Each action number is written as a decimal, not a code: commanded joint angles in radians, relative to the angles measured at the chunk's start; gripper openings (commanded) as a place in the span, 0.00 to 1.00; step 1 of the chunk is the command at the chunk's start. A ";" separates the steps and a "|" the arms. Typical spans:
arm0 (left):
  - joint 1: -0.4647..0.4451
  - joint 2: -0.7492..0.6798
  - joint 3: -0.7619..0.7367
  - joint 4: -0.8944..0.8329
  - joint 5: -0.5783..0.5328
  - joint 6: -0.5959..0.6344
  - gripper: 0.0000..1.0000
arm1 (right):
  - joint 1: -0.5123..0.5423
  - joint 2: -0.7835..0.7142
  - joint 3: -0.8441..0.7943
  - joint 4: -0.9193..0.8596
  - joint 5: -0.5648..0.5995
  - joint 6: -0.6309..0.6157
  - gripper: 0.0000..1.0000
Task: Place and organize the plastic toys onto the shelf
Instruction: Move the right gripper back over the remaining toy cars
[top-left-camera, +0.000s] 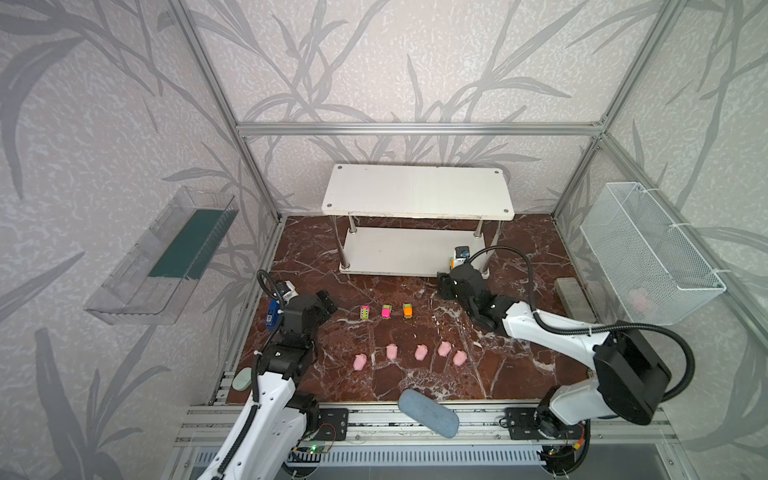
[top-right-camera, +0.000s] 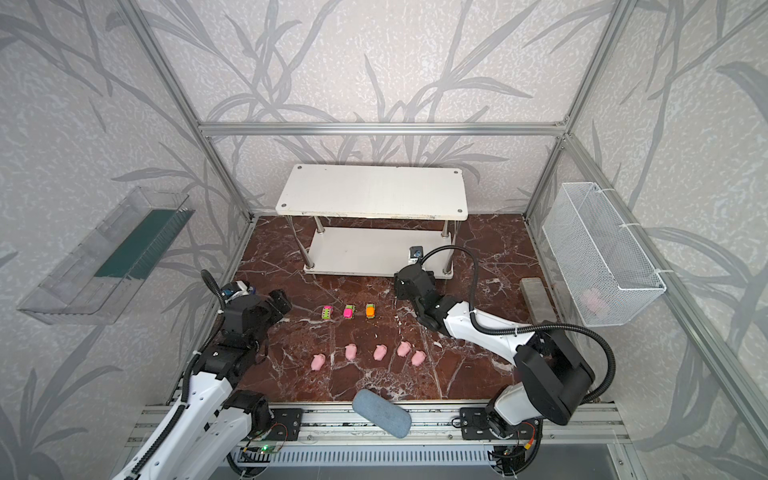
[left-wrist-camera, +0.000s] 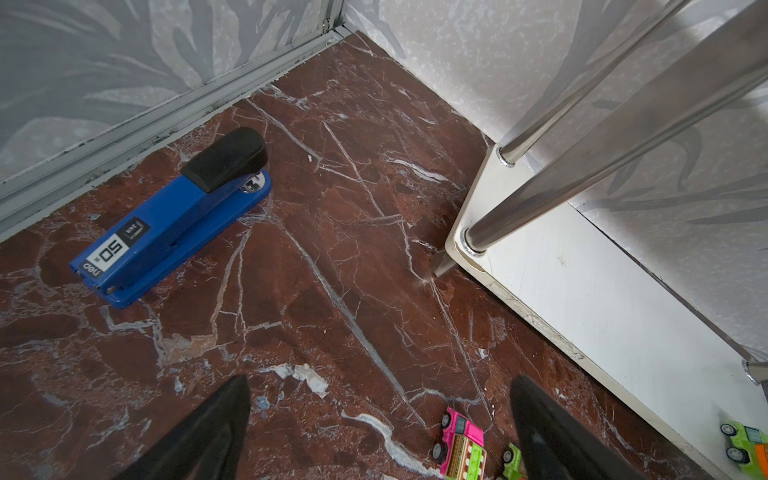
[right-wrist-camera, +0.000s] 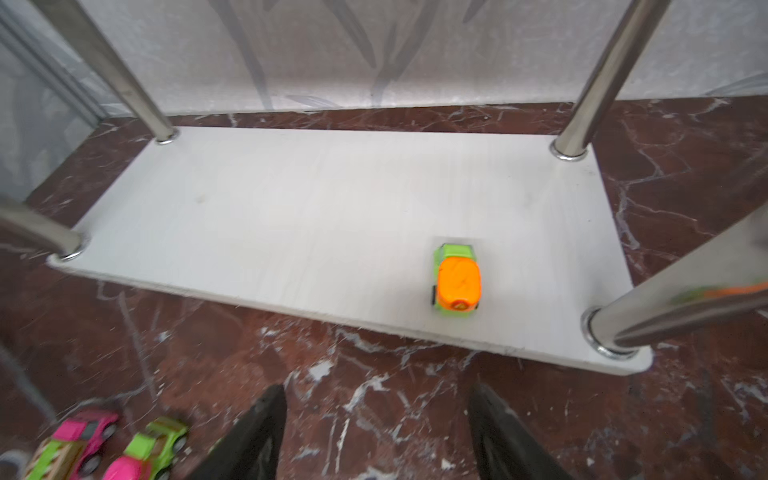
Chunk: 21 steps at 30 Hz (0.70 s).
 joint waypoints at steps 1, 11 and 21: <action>-0.002 -0.022 -0.018 -0.018 -0.027 -0.017 0.96 | 0.084 -0.050 -0.024 -0.074 -0.025 0.042 0.70; -0.002 -0.028 -0.031 0.000 -0.002 -0.032 0.96 | 0.231 0.132 0.038 -0.076 -0.184 0.192 0.70; -0.003 -0.064 -0.031 -0.031 -0.009 -0.035 0.96 | 0.232 0.318 0.131 -0.054 -0.169 0.233 0.68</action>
